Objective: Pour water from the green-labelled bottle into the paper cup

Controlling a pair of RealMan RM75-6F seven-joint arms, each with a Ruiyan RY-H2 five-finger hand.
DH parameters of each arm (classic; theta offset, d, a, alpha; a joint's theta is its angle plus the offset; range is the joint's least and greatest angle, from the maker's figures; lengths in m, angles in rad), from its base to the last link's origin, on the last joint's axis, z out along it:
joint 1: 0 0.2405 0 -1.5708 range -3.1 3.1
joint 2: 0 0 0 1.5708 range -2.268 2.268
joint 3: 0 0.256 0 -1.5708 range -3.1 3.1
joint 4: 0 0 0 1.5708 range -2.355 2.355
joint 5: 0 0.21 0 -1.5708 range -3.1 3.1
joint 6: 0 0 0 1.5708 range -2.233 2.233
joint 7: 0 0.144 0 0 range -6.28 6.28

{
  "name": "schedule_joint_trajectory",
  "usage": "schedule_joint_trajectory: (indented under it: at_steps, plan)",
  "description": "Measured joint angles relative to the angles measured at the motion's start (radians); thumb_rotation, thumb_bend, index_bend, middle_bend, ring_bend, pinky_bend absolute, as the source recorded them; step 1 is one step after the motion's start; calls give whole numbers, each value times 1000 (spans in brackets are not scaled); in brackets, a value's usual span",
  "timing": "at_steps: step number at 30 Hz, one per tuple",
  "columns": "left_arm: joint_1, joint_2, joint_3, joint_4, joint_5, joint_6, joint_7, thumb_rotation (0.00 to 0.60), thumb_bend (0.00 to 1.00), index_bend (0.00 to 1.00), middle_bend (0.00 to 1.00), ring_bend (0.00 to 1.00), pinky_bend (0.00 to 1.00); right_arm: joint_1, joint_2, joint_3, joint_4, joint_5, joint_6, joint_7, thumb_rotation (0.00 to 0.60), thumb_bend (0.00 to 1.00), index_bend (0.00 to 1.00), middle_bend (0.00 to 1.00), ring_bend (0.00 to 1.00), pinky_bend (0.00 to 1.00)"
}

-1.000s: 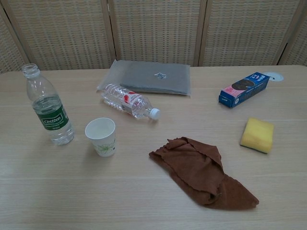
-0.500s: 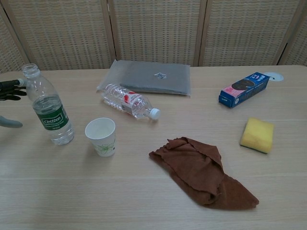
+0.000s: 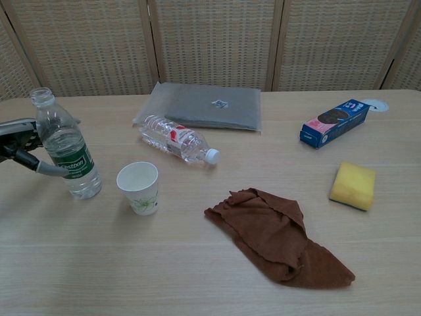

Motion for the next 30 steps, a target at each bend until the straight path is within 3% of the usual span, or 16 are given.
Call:
schedule_joint_trajectory:
  at_steps: [14, 19, 22, 25, 27, 30]
  plan:
    - [-13, -102, -19, 49, -51, 0, 42, 600, 64, 0, 0, 0, 0, 0, 3, 1, 5, 11, -3, 14, 600, 0, 0, 0, 0, 0]
    - [-12, -124, -23, 75, -62, 0, 29, 600, 122, 6, 0, 0, 0, 1, 3, 1, 9, 15, -9, 16, 600, 0, 0, 0, 0, 0]
    - [-11, -137, -23, 89, -65, 2, 21, 600, 167, 113, 32, 0, 0, 3, 2, 0, 10, 15, -10, 15, 600, 0, 0, 0, 0, 0]
    - [-10, -149, -24, 107, -66, 5, 14, 600, 212, 285, 175, 44, 15, 3, 1, -1, 10, 14, -10, 14, 600, 0, 0, 0, 0, 0]
    - [-10, -155, -25, 115, -69, 6, 11, 600, 237, 373, 266, 109, 65, 3, 0, -1, 10, 15, -11, 13, 600, 0, 0, 0, 0, 0]
    - [-11, -156, -28, 115, -71, 6, -8, 600, 318, 463, 324, 160, 164, 4, 0, -1, 10, 15, -12, 11, 600, 0, 0, 0, 0, 0]
